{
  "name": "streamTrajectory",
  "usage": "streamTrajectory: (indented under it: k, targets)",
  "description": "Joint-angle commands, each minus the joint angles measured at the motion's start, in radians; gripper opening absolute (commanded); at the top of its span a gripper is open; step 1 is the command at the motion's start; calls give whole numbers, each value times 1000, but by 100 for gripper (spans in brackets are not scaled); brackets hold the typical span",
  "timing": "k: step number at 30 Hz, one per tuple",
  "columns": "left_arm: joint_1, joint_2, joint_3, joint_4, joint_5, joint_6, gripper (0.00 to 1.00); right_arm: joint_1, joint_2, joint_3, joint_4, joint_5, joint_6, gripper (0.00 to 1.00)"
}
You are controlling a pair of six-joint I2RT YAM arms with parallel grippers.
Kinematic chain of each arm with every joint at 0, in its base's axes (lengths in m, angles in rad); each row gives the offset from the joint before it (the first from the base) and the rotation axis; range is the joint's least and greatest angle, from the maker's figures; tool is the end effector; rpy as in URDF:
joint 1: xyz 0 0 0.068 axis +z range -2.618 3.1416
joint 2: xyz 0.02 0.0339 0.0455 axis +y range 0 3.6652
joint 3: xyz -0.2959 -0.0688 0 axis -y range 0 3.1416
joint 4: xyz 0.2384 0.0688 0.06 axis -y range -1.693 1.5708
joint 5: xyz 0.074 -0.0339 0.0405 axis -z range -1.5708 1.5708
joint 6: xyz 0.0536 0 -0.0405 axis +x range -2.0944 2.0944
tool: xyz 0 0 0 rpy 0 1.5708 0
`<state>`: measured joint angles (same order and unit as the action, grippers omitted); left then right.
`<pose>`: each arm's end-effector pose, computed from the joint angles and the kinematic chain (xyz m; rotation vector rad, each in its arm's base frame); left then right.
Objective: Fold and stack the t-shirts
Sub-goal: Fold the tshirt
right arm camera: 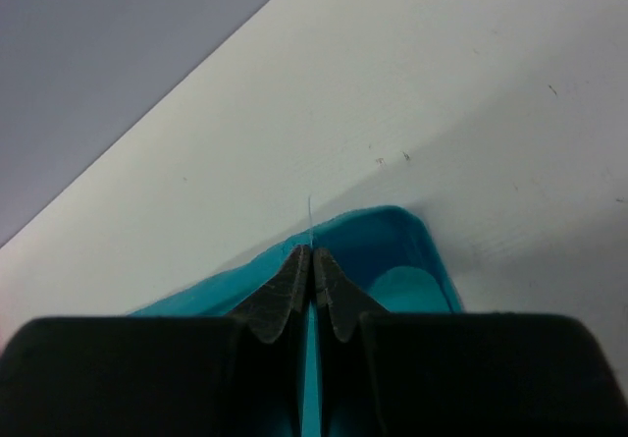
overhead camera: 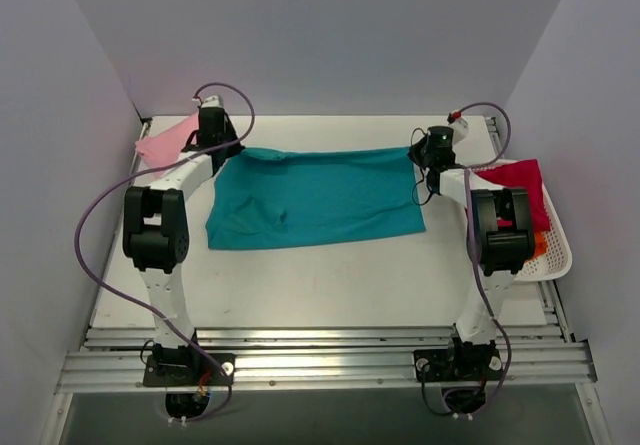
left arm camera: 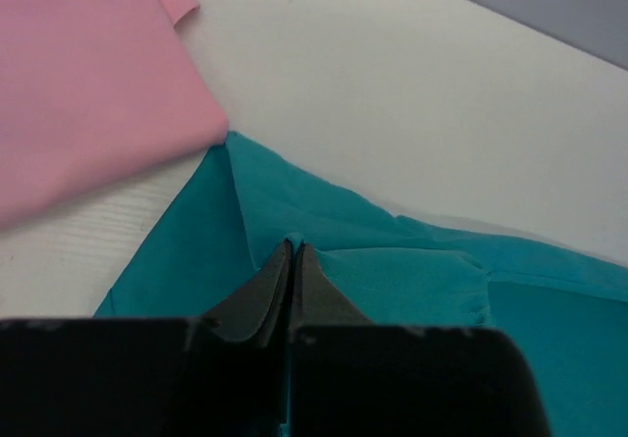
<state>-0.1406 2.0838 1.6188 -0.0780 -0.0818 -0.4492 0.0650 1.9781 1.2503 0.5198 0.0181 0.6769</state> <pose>0.5099 -0.0677 0.2522 -0.3747 2.0898 -0.2651 0.4790 0.0302 0.2451 0.5573 1.7203 0.5163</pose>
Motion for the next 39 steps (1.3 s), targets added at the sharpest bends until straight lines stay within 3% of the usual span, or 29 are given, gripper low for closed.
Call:
streamTrajectory:
  k: [1,19,24,25,26,27,28,29,30,31,35,39]
  targets:
    - [1,-123,-97,110,-35,15,2,-1,-96,-41,31,5,-5,0]
    - [-47,-485,-568,179,-68,-19,2,84,-275,-304,17,109,4,0]
    - [-67,-600,-779,182,-127,-83,2,94,-311,-420,5,201,81,0]
    - [-67,-622,-801,176,-147,-110,7,94,-311,-440,-10,242,96,0]
    - [-67,-626,-813,138,-159,-126,22,94,-306,-445,-23,256,107,0]
    - [-68,-630,-827,111,-173,-149,40,94,-295,-445,-62,273,130,7]
    - [-71,-637,-835,86,-180,-201,93,94,-291,-443,-76,296,138,44]
    - [-77,-643,-846,45,-184,-224,94,94,-288,-443,-84,302,145,66]
    - [-85,-654,-856,35,-190,-247,94,94,-286,-442,-104,309,156,80]
    - [-100,-683,-872,23,-203,-282,94,94,-291,-443,-109,312,165,85]
    - [-109,-795,-879,-58,-311,-322,94,111,-349,-443,-135,350,161,86]
    - [-111,-907,-876,-88,-285,-319,94,124,-438,-420,-181,370,135,86]
